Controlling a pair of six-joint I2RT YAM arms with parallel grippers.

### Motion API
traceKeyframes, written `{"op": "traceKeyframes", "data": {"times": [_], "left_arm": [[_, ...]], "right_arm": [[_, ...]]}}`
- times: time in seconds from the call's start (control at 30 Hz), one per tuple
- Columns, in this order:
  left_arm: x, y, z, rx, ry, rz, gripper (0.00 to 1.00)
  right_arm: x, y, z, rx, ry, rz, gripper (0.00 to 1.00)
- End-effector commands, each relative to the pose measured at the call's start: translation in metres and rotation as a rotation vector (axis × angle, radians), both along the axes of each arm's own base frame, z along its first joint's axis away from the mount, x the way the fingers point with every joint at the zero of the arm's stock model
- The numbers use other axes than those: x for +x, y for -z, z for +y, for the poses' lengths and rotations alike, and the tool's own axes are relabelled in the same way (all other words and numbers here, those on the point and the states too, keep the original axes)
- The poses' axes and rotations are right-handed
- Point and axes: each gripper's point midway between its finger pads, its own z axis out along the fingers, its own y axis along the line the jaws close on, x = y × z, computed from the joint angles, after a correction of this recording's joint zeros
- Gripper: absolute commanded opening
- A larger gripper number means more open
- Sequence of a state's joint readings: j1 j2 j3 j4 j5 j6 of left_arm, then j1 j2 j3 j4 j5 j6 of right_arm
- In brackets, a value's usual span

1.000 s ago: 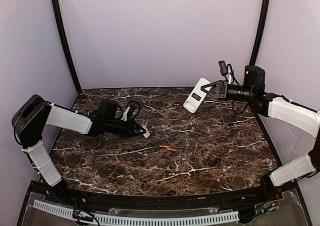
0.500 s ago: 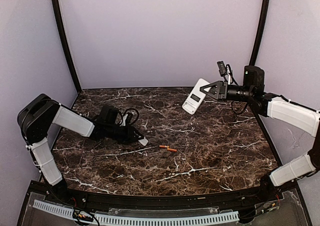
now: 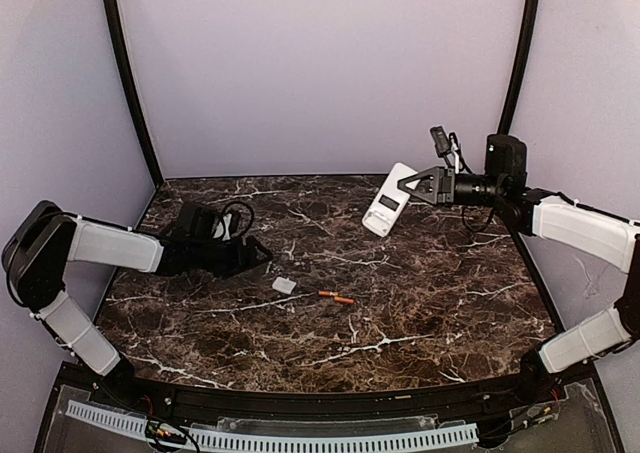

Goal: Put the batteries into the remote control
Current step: Place the battery cover at the center of the board, then adjust the remote control without the battery cover at the center of the board.

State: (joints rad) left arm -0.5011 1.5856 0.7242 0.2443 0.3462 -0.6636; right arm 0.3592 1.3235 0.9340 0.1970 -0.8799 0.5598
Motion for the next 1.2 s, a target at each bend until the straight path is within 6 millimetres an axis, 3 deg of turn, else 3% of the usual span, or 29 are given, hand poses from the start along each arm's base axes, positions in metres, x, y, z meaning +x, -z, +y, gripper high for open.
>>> {"op": "traceKeyframes", "data": {"times": [0.0, 0.1, 0.17, 0.37, 0.53, 0.83, 1.07, 1.17], "left_arm": [[-0.003, -0.077, -0.023, -0.078, 0.120, -0.299, 0.79], [-0.021, -0.125, -0.061, -0.190, 0.296, -0.416, 0.76], [-0.033, -0.145, -0.083, -0.214, 0.401, -0.469, 0.73], [-0.062, -0.170, -0.127, -0.333, 0.574, -0.483, 0.63], [-0.084, -0.172, -0.152, -0.431, 0.681, -0.440, 0.58], [-0.092, -0.171, -0.170, -0.495, 0.714, -0.392, 0.45], [-0.086, -0.166, -0.176, -0.511, 0.692, -0.352, 0.21], [-0.086, -0.167, -0.177, -0.537, 0.693, -0.344, 0.09]], "right_arm": [[-0.008, 0.003, 0.008, 0.022, -0.080, -0.009, 0.00], [-0.018, 0.007, 0.021, 0.022, -0.156, -0.003, 0.00], [-0.024, 0.008, 0.030, 0.019, -0.202, -0.003, 0.00], [-0.040, 0.009, 0.053, 0.011, -0.299, -0.006, 0.00], [-0.046, 0.011, 0.066, 0.016, -0.337, 0.004, 0.00], [-0.052, 0.015, 0.081, 0.028, -0.382, 0.020, 0.00], [-0.052, 0.018, 0.084, 0.035, -0.385, 0.031, 0.00], [-0.053, 0.020, 0.084, 0.037, -0.385, 0.048, 0.11]]}}
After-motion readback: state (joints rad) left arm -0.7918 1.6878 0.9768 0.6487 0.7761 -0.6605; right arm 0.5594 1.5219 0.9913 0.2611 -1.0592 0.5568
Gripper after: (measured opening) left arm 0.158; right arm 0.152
